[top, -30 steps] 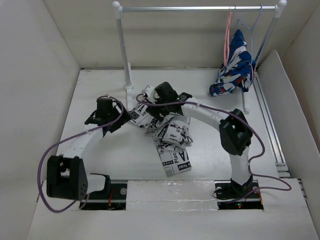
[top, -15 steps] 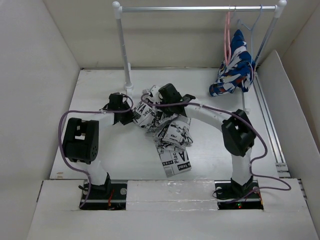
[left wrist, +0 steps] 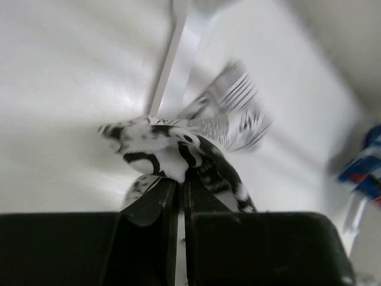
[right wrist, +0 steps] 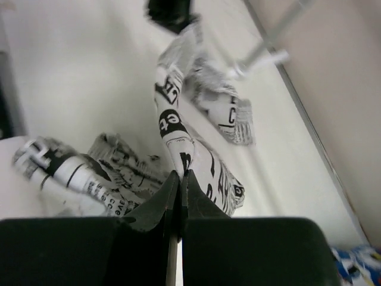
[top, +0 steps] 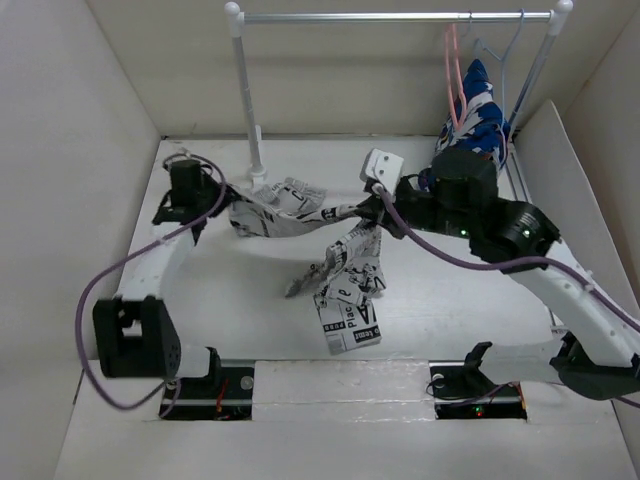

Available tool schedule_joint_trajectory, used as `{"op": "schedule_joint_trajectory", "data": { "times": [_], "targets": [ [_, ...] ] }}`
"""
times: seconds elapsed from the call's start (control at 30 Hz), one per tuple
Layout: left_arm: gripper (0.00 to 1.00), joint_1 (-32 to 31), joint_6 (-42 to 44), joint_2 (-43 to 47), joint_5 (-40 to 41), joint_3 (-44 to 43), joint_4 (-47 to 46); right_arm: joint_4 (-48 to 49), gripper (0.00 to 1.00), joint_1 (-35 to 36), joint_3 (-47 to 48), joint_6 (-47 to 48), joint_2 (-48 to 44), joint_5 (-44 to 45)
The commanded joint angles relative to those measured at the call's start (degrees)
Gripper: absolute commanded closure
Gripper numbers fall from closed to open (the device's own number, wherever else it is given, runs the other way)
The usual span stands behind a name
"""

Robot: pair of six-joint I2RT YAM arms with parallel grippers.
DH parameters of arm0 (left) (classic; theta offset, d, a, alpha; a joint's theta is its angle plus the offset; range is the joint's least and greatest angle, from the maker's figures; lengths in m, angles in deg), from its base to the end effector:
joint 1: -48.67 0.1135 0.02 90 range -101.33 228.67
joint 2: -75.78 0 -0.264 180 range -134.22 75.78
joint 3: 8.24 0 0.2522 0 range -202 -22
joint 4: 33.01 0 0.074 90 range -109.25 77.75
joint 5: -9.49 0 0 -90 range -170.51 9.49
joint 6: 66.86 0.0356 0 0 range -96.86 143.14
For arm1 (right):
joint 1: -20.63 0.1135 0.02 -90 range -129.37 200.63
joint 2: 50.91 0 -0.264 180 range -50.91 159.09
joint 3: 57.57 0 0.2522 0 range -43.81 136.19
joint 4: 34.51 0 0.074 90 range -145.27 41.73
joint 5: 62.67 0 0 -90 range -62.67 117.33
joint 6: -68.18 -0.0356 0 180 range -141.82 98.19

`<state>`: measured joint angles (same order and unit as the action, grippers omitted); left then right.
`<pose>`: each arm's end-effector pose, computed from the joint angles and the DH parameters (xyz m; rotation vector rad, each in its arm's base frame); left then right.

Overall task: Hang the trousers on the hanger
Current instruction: Flatten out the trousers at the center of the board.

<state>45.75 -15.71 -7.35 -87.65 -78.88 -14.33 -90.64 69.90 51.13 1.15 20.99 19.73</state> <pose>0.3275 -0.0211 0.2645 -0.5941 2.0788 -0.5602 0.1550 0.1873 0.4793 -1.2092 1.5031 0.4354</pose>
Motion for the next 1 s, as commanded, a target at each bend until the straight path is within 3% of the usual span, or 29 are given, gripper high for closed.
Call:
{"op": "schedule_joint_trajectory", "data": {
  "times": [0.0,0.1,0.2,0.27,0.3,0.37,0.43,0.53,0.6,0.63,0.67,0.73,0.77,0.83,0.87,0.97],
  "targets": [
    [1.0,2.39,0.79,13.06,8.59,-7.69,4.73,-6.05,1.0,3.1,7.08,2.7,-2.1,-14.09],
    [1.0,2.39,1.32,19.57,13.44,-13.84,9.39,-4.31,1.0,4.34,15.26,1.75,-3.25,-24.2],
    [1.0,2.39,2.63,22.84,17.68,-20.08,12.9,-0.61,1.0,1.02,16.6,0.51,-6.15,-24.84],
    [1.0,2.39,3.51,22.93,18.64,-23.08,14.66,-0.43,1.0,-4.86,10.41,-0.02,-7.65,-22.56],
    [1.0,2.39,3.87,22.75,19.0,-24.14,15.02,0.0,1.0,-12.64,6.44,-0.89,-7.91,-22.55],
    [1.0,2.39,4.05,22.23,18.65,-23.8,15.72,4.99,1.0,-21.11,-7.91,-3.0,-7.92,-22.99],
    [1.0,2.39,3.44,22.92,16.9,-21.09,15.47,12.18,1.0,-31.93,-15.45,-5.64,-6.25,-22.73],
    [1.0,2.39,3.08,24.5,16.45,-15.64,13.36,21.76,1.0,-36.79,-19.0,-9.06,2.43,-21.08],
    [1.0,2.39,4.04,23.11,17.42,-14.66,12.74,20.41,1.0,-37.41,-11.76,-8.47,11.92,-18.0],
    [1.0,2.39,4.57,20.49,17.68,-14.66,12.74,18.13,0.91,-35.93,-8.83,-8.2,14.56,-11.11],
    [1.0,2.39,5.36,19.07,17.25,-14.66,11.87,16.72,0.7,-35.31,-6.37,-7.67,17.02,-7.99],
    [1.0,2.39,7.2,14.16,14.1,-13.78,9.41,11.45,0.49,-34.77,-0.12,-7.32,21.08,-2.44],
    [0.93,2.39,8.34,11.44,11.12,-14.13,9.48,10.04,0.35,-32.86,0.77,-7.4,21.26,-0.95],
    [0.82,2.39,9.23,2.86,11.09,-18.16,12.72,8.98,0.28,-29.34,-2.53,-6.88,17.6,4.74],
    [0.63,2.39,9.93,0.71,10.57,-19.05,14.04,9.32,0.24,-25.58,-5.43,-6.79,15.31,6.17],
    [0.29,1.87,11.34,-2.21,11.18,-20.64,15.02,12.13,0.24,-21.51,-21.33,-8.8,6.44,9.33]
  ]
}}
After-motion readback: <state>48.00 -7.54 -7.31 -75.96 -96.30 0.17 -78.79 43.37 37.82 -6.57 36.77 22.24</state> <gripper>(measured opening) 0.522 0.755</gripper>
